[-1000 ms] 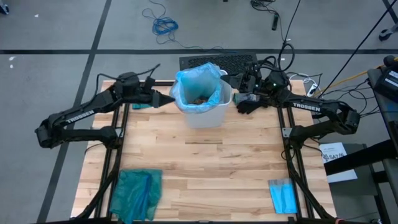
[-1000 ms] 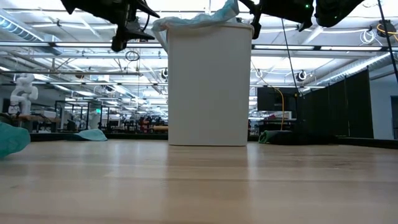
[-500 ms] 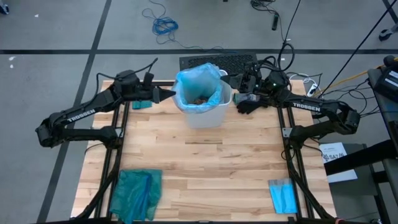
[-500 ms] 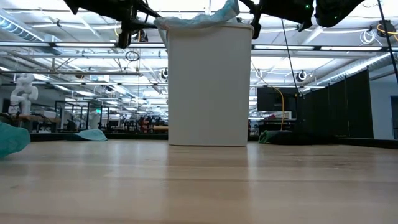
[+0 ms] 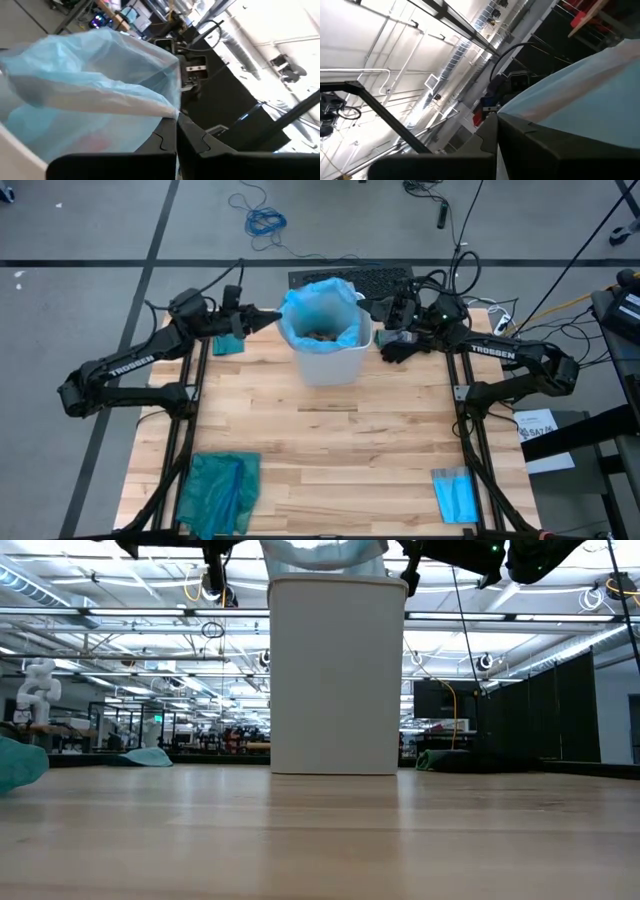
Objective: Place trash/remove bag and relplace
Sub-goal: Remove the light blue trash bag from the white trash bin
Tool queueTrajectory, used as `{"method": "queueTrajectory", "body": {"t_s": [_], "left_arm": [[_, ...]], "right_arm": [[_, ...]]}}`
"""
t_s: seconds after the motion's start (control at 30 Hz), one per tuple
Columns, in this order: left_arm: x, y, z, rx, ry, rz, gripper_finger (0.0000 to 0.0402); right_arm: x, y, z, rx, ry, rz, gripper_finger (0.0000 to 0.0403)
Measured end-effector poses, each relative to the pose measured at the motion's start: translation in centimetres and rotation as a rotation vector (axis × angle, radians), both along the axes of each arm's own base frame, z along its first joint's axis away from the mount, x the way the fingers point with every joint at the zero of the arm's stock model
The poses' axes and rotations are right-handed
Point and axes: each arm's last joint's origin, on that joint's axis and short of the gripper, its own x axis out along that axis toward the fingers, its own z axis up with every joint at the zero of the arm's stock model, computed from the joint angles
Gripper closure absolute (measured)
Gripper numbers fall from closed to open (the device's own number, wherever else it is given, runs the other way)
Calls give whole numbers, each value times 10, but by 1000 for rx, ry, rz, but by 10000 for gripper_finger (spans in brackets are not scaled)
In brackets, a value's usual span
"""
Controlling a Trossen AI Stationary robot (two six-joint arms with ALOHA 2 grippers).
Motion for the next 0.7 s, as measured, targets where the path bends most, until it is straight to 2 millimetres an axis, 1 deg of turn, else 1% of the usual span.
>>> {"method": "queueTrajectory", "body": {"t_s": [0.13,0.27,0.37,0.47,0.57,0.7], "left_arm": [[7,10,1,18,-47,1,400],[15,21,15,51,-126,-42,401],[21,26,19,29,-104,-92,401],[25,28,11,-27,-35,-119,399],[25,29,5,-64,11,-120,388],[22,26,10,-36,-8,-118,360]], "right_arm": [[5,8,0,22,-1,8,403],[7,12,2,25,-9,8,403],[8,11,6,20,8,-2,403],[8,6,3,25,48,-25,401],[7,3,3,-7,55,-59,387],[4,0,4,-50,48,-65,344]]}}
